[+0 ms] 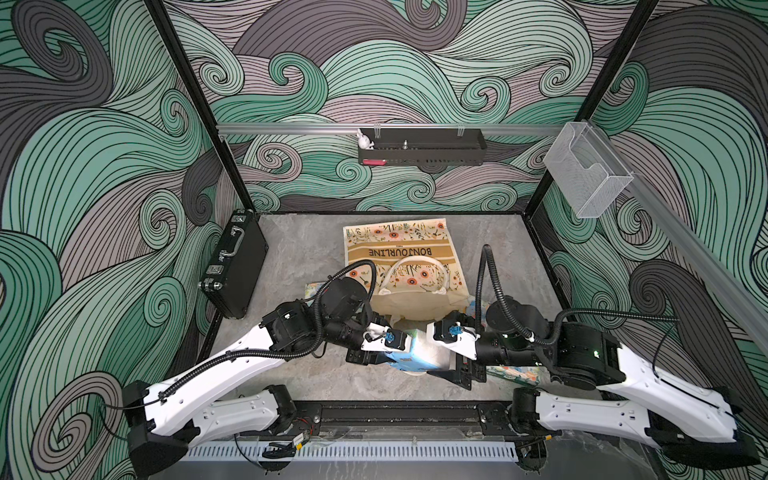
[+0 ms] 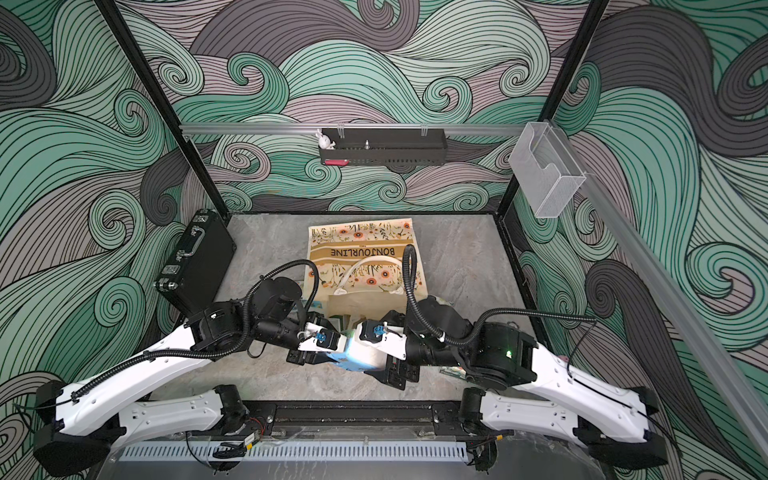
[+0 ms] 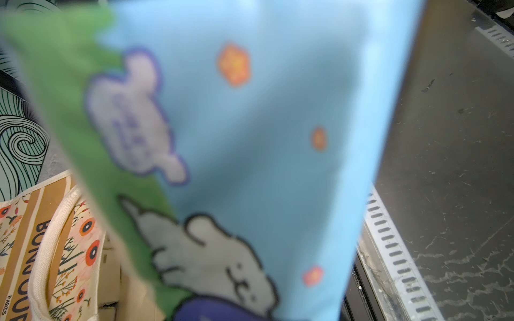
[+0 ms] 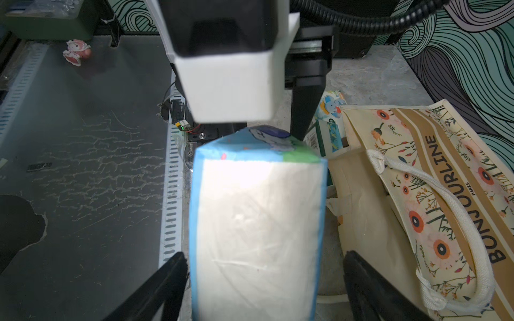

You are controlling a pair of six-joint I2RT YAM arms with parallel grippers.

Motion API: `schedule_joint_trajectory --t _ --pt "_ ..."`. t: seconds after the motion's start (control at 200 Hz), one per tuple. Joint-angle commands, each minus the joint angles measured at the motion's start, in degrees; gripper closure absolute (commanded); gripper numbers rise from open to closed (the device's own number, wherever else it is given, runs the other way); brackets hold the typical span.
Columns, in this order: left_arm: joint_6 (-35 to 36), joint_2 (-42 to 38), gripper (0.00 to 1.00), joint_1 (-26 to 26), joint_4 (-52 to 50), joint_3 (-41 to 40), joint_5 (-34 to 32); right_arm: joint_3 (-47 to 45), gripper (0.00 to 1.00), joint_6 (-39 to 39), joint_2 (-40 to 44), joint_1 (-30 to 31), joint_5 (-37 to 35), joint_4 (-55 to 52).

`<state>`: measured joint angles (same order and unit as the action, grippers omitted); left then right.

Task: Put tissues into the canvas bag
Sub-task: Place the pack of facial tissues in the canvas bag.

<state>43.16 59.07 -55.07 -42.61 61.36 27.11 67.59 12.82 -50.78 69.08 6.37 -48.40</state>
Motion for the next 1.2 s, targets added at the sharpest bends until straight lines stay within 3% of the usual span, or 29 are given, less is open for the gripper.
schedule_joint_trajectory --t 0.0,0.275,0.41,0.605,0.756,0.846,0.906,1.016,1.076,1.196 --pt "0.2 0.2 0.54 -0.6 -0.3 1.8 -0.1 1.1 0.15 -3.5 -1.5 -0.2 1.0 1.9" --pt "-0.4 0.2 0.54 -0.6 -0.1 2.2 -0.3 -0.2 0.22 -5.4 -2.2 -0.3 2.8 3.2" --pt "-0.8 0.3 0.54 -0.6 -0.2 2.5 -0.2 -0.6 0.35 -6.0 -1.6 -0.3 2.9 3.9" --pt "-2.1 0.6 0.54 -0.6 -0.3 3.1 -0.8 -1.6 0.45 -6.1 -0.8 -0.3 2.7 4.3" --pt "-3.1 0.8 0.40 -0.6 0.1 3.3 -2.7 -2.3 0.51 -6.7 0.3 -0.3 1.3 4.9" --pt "-5.2 0.9 0.20 -0.6 1.0 3.8 -7.0 -2.8 0.54 -7.5 1.6 -0.3 -0.7 4.8" --pt "-6.7 0.7 0.13 -0.4 2.1 3.9 -12.0 -3.3 0.55 -8.0 2.7 -0.3 -2.5 4.6" --pt "-9.6 2.1 0.10 1.8 4.0 4.2 -25.5 -3.9 0.57 -9.3 5.4 -0.4 -9.2 1.3" --pt "-9.9 4.4 0.15 3.1 4.2 4.9 -31.7 -3.3 0.59 -10.4 6.8 -0.4 -15.7 -2.1" --pt "-8.8 10.4 0.19 3.4 3.7 7.0 -37.9 -2.4 0.58 -11.8 10.2 -0.4 -29.7 -7.0"
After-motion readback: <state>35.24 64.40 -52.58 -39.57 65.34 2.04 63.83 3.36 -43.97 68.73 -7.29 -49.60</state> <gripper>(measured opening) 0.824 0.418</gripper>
